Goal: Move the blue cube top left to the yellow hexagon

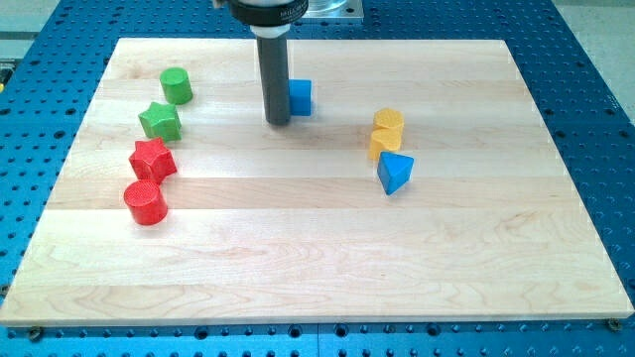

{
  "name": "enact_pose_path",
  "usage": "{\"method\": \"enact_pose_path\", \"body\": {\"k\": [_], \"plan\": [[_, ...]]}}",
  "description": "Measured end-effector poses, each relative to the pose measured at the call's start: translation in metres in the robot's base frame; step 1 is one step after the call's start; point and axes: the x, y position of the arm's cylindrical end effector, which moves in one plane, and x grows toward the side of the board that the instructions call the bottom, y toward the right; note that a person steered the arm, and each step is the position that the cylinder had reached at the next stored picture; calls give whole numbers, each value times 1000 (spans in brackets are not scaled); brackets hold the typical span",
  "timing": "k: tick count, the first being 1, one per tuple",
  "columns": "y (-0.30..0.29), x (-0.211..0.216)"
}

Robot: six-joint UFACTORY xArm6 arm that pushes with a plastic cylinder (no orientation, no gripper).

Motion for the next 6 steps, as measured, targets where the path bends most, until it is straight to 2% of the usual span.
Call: {"method": "enact_pose_path", "body": {"k": [1, 2, 4, 5, 6], "plan": [[-34, 1], [-26, -12], [35, -20], [-30, -48], [26, -51]]}}
